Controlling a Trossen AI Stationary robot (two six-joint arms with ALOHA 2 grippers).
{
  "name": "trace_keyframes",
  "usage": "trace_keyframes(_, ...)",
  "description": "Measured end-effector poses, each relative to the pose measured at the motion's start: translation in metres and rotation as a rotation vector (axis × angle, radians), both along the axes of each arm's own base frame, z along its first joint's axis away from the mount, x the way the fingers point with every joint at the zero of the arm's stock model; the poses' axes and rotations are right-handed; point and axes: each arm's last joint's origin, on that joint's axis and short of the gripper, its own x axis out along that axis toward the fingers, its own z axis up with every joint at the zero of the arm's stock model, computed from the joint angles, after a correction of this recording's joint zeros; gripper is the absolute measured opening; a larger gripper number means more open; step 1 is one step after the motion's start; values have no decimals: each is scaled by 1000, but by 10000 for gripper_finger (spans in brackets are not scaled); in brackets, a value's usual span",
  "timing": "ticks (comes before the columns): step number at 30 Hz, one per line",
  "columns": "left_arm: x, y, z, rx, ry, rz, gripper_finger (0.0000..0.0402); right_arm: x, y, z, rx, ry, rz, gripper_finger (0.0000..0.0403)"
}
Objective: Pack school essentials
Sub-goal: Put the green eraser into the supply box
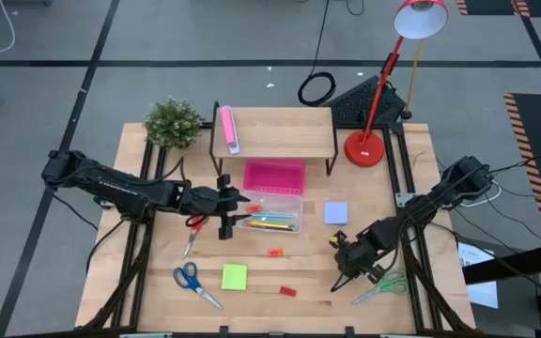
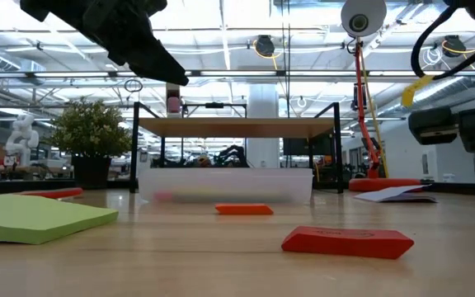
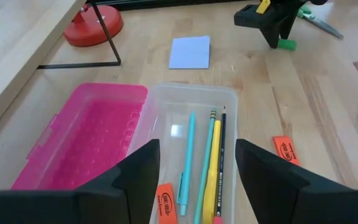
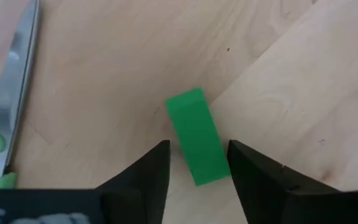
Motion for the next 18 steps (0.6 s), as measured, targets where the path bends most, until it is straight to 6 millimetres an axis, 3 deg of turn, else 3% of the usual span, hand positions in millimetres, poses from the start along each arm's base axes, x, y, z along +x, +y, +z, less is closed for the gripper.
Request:
trace_keyframes(10, 0, 0, 0, 0, 1, 0, 214, 2, -1, 0, 17, -7, -44, 87)
trace_keyframes(18, 0, 0, 0, 0, 1, 0, 214, 2, -1, 4, 53, 3, -171, 81)
